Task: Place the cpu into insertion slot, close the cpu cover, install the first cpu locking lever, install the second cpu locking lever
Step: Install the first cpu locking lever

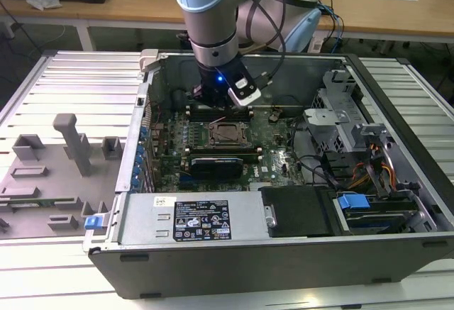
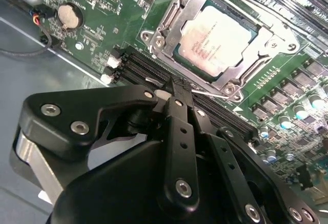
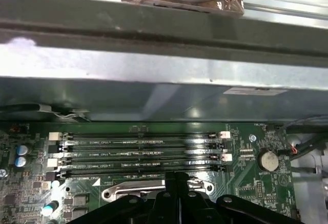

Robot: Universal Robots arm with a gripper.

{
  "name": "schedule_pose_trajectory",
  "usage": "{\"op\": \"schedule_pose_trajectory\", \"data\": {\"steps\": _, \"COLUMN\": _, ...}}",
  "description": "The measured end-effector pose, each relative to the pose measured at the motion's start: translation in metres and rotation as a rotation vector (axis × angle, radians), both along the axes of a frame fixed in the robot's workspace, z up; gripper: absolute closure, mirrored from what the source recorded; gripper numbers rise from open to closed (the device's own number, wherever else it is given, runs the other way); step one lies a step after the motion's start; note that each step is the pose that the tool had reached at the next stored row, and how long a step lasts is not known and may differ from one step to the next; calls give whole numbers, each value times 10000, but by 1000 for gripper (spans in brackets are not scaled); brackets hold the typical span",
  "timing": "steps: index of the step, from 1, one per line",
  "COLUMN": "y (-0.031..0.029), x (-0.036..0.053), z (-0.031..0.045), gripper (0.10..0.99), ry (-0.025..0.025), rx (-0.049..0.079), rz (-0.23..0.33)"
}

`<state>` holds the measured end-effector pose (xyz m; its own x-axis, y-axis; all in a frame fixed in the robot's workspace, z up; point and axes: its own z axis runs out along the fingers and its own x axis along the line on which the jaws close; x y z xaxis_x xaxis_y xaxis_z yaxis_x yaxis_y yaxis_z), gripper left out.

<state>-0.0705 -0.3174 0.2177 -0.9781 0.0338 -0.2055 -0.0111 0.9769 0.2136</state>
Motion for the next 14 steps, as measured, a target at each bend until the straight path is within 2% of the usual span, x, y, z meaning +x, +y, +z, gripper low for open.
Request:
{"op": "schedule_pose_trajectory", "data": {"steps": 4, "y": 12, "x": 0, "z": -19, "gripper": 980, "ry": -10, "rx": -1, "rz": -345}}
{"op": "schedule_pose_trajectory", "data": {"steps": 7, "y": 41, "x": 0, "z": -30, "gripper": 980, "ry": -14, "rx": 0, "rz": -463}}
{"op": "schedule_pose_trajectory", "data": {"steps": 9, "y": 82, "x": -1, "z": -42, "gripper": 980, "ry": -16, "rx": 0, "rz": -645}}
{"op": "schedule_pose_trajectory", "data": {"steps": 11, "y": 87, "x": -1, "z": -45, "gripper": 980, "ry": -17, "rx": 1, "rz": -758}}
{"op": "schedule_pose_trajectory", "data": {"steps": 14, "y": 88, "x": -1, "z": -57, "gripper": 980, "ry": -16, "rx": -2, "rz": -1211}}
